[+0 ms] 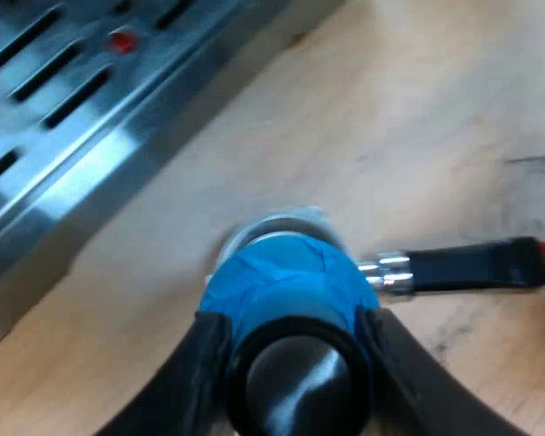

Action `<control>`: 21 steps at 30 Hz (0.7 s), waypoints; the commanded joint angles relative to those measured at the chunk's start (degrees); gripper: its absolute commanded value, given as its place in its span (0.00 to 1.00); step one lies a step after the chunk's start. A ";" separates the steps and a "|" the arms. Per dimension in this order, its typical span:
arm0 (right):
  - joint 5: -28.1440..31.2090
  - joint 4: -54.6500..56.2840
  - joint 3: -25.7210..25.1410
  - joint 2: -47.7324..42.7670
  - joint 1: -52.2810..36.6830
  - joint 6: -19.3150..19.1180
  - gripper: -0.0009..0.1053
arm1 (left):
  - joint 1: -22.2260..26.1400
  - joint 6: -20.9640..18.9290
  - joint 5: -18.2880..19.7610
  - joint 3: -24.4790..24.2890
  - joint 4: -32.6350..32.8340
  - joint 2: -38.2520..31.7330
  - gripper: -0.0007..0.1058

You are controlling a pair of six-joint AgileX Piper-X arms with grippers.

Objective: Grind coffee beans and then tamp

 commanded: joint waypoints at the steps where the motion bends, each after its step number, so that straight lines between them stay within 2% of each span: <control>1: -0.14 -0.76 -0.15 0.04 0.72 -0.94 0.51 | 2.07 0.07 -0.74 -0.67 1.66 -0.41 0.01; 8: -0.14 -0.76 -0.15 0.04 1.68 -0.94 0.51 | 8.18 0.37 -0.74 1.72 1.69 -0.41 0.01; 14: -0.14 -0.76 -0.15 0.04 1.66 -0.94 0.51 | 9.55 0.37 -0.74 3.15 1.69 -0.41 0.01; 15: -0.14 -0.76 -0.15 0.04 1.66 -0.94 0.51 | 9.80 0.37 -1.29 4.14 1.43 -0.41 0.01; 16: -0.14 -0.76 -0.15 0.04 1.66 -0.94 0.51 | 9.78 0.17 -4.16 6.19 -0.11 -0.52 0.01; 21: -0.14 -0.76 -0.15 0.04 1.66 -0.94 0.51 | 9.78 -0.04 -5.56 8.27 -1.97 -0.47 0.01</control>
